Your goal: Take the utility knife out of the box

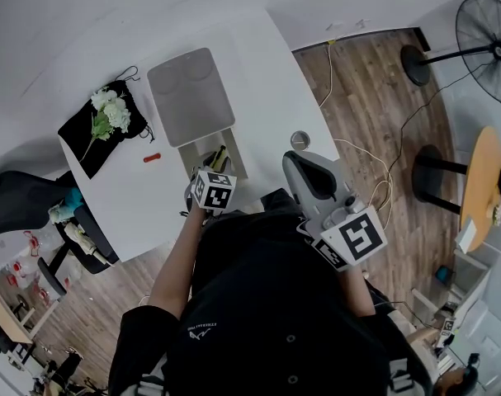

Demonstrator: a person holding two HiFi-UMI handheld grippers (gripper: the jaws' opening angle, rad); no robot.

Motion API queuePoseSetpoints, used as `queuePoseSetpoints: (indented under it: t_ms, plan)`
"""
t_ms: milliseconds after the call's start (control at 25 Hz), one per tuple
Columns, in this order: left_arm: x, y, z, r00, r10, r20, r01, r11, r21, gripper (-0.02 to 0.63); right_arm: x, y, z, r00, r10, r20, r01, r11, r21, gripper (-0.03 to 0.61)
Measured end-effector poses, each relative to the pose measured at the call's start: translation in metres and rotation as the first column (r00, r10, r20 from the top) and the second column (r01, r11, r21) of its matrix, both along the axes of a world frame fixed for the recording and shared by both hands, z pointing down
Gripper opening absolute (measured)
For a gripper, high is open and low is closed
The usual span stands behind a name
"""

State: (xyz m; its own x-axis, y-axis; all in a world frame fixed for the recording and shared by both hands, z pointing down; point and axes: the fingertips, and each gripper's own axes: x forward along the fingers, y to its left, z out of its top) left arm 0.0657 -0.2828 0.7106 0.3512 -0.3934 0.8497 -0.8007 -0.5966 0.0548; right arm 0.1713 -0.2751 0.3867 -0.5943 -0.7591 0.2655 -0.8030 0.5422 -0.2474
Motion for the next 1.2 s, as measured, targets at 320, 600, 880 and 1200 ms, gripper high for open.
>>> queuePoseSetpoints:
  t_ms: [320,600,880,1200]
  plan:
    - [-0.002,-0.005,0.021,0.997,-0.051,0.062,0.054,0.997,-0.047,0.133,0.007,0.003,0.001,1.0,0.02,-0.001,-0.02,1.0,-0.002,0.005]
    - [-0.002,-0.006,0.025,0.996,-0.061,0.061,0.064,0.996,-0.061,0.133,0.012,0.004,0.002,1.0,0.026,0.002,-0.026,1.0,-0.006,0.005]
    - [0.0,-0.004,0.024,0.997,-0.055,0.05,0.059,0.996,-0.067,0.07,0.013,0.002,0.0,1.0,0.012,0.014,-0.012,1.0,-0.002,0.005]
    - [-0.002,-0.002,0.023,0.997,-0.059,0.05,0.062,0.995,-0.08,0.061,0.008,-0.004,0.0,1.0,-0.022,0.018,0.022,1.0,-0.002,0.005]
